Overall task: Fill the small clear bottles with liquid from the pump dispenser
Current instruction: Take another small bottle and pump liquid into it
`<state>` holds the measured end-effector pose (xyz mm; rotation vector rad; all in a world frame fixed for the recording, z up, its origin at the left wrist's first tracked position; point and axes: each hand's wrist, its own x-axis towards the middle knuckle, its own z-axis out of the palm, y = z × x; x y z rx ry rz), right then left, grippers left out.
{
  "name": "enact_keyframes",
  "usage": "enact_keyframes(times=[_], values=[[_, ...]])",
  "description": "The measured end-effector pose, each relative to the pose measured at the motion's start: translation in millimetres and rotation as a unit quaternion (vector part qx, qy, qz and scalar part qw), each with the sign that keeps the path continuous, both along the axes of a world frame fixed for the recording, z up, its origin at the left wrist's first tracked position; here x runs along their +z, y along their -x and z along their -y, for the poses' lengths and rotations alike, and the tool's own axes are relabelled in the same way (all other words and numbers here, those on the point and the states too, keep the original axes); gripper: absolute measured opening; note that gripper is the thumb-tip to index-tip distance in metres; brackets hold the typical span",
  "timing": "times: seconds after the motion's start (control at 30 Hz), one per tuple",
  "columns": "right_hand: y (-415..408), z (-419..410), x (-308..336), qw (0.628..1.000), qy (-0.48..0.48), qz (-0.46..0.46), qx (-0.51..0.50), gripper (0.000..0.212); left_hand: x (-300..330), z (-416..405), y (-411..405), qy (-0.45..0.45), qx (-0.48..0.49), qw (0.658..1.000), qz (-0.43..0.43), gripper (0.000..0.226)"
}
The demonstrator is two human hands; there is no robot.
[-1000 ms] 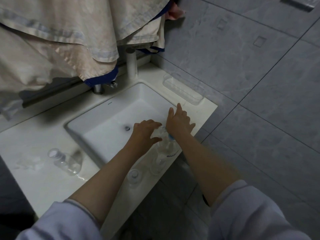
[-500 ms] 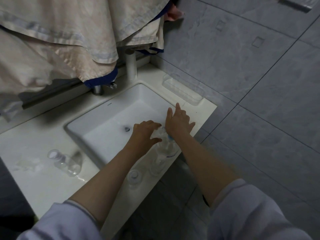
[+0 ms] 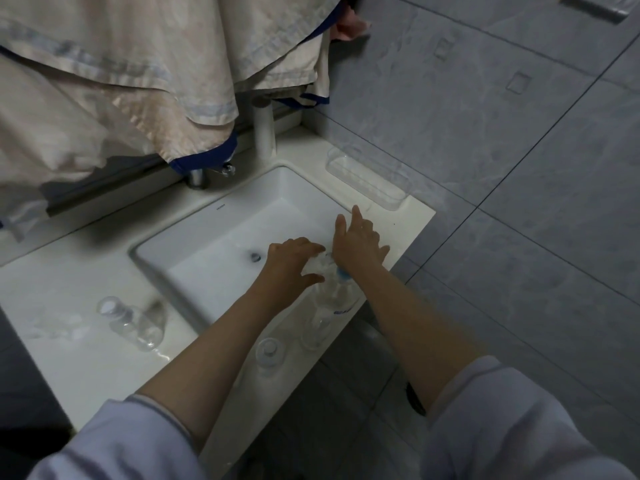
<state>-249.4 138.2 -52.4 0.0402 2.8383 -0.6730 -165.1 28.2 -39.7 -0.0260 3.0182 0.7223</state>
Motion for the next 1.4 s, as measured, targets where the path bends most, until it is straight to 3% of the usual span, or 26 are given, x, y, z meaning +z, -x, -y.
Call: enact_keyframes(times=[0.47,0.6,1.4], values=[[2.1,-0.4,1.0,1.0,-0.019,-0.01,0.009,0.062,6.6,-1.5,-4.7,-0.021,-0.008,1.0,-0.02,0.048],[5.3,-0.6,6.5,0.998,-0.001,-0.053,0.015,0.061,12.2,-2.5,-0.9,-0.02,-0.008,1.0,-0.013,0.052],[1.8,-0.8,1.0,1.0,-0.01,-0.017,0.002,0.061,11.6,-2.0,-7.9,-0.025,-0.017,0.999,-0.019,0.046]])
